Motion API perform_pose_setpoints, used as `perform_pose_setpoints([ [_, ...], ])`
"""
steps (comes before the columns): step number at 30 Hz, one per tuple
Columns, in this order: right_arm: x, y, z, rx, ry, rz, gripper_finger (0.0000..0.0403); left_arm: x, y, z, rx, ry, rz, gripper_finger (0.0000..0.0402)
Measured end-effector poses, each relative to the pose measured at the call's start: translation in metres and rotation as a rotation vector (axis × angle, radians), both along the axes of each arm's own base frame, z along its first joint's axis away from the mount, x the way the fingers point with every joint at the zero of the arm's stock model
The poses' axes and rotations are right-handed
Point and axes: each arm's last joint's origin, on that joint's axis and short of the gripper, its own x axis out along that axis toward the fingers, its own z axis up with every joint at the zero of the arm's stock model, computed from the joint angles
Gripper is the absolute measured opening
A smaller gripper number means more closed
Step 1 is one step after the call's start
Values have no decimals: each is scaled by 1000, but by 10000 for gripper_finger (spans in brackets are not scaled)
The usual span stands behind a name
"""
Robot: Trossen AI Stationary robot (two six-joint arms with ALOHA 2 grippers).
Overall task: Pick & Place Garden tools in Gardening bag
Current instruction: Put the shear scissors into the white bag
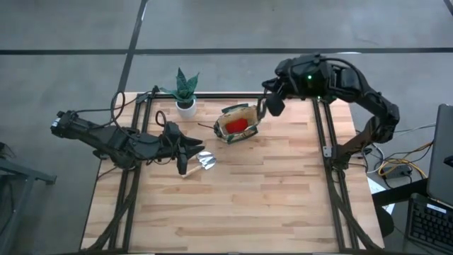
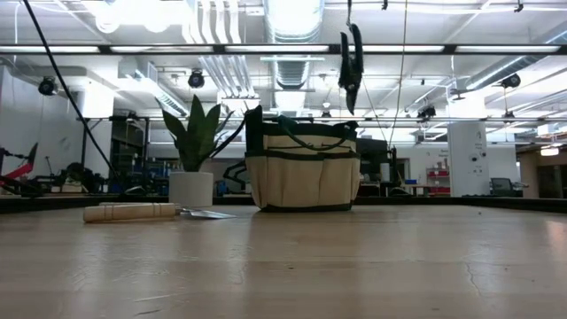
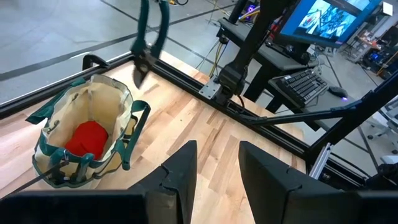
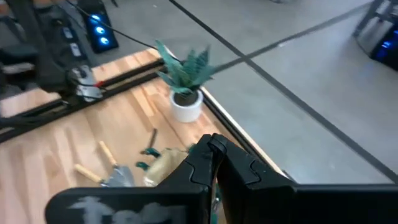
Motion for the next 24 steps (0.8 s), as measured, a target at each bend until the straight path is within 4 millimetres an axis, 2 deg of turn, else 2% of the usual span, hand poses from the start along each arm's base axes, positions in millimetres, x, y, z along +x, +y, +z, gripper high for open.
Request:
perform_pose_setpoints([
  [14, -17, -38, -4, -67, 113, -97, 8, 0, 0, 0, -3, -2, -1, 122],
  [24, -20, -50, -11, -74, 164, -115, 8, 0, 0, 0, -10, -3, 1, 122],
])
